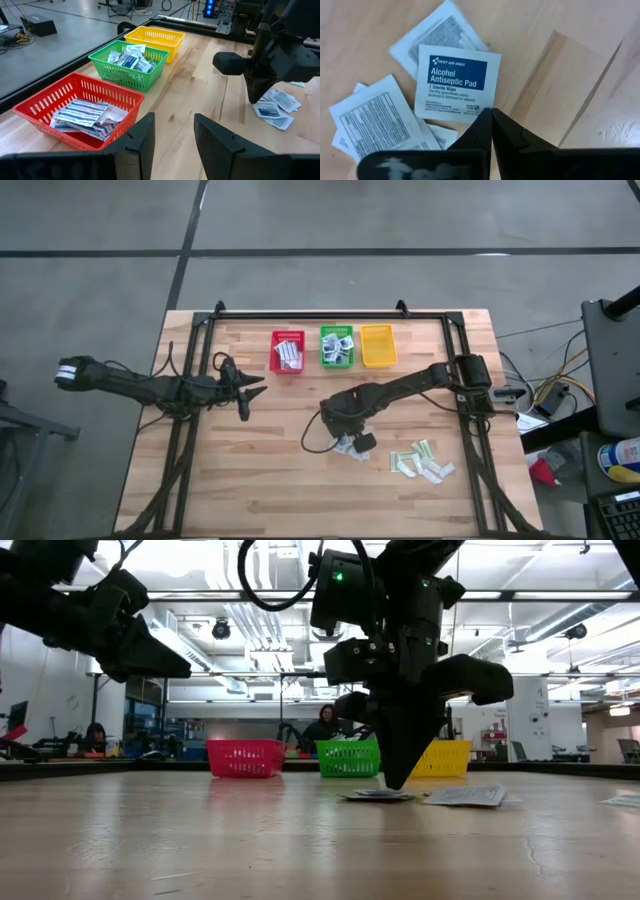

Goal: Pick & Place First Aid Supplies
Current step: Put the alcohol pad into the green basket, then put the green bandage into the yellow basket

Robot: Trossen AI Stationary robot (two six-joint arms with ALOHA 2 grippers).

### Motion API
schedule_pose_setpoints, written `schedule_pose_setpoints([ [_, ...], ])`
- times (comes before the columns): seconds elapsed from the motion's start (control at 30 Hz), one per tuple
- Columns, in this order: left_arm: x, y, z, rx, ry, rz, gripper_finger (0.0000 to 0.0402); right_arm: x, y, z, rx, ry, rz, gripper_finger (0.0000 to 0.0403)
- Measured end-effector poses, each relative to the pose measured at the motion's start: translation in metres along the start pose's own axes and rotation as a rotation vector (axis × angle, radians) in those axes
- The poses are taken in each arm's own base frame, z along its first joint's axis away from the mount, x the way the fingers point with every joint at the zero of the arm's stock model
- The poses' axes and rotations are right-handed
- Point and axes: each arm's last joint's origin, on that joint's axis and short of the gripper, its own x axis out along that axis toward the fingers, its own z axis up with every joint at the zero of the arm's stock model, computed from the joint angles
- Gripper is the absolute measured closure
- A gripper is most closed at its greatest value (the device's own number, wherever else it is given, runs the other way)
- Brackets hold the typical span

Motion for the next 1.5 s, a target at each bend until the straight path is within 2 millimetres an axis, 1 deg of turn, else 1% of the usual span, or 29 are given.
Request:
schedule_pose_setpoints([
  [0.13,0.000,0.000,0.000,0.000,0.000,0.000,0.0268,0.000,-0.002,0.000,0.015,0.001,-0.007,0.0395],
  [0.33,0.000,0.000,0.000,0.000,0.000,0.000,0.0268,-0.002,-0.008,-0.003,0.037,0.034,-0.082,0.0395],
  [0.5,0.000,0.000,0.000,0.000,0.000,0.000,0.0268,-0.004,-0.013,-0.007,0.090,0.064,-0.086,0.0395],
  [0.8,0.000,0.000,0.000,0.000,0.000,0.000,0.0268,-0.007,-0.027,-0.012,0.163,0.059,-0.095,0.0394],
  [0.9,0.000,0.000,0.000,0.000,0.000,0.000,0.0268,-0.008,-0.029,-0.013,0.176,0.054,-0.082,0.0394],
  [1.03,0.000,0.000,0.000,0.000,0.000,0.000,0.0268,-0.009,-0.029,-0.013,0.178,0.030,-0.014,0.0391],
  [1.17,0.000,0.000,-0.002,0.002,0.003,0.001,0.0268,-0.009,-0.028,-0.013,0.182,0.021,0.008,0.0368],
  [1.33,0.000,0.001,-0.006,0.005,0.014,0.003,0.0268,-0.010,-0.029,-0.013,0.183,0.019,0.007,0.0323],
  [1.5,0.001,0.002,-0.008,0.008,0.020,0.005,0.0268,-0.019,-0.027,-0.011,0.170,-0.008,0.018,0.0279],
])
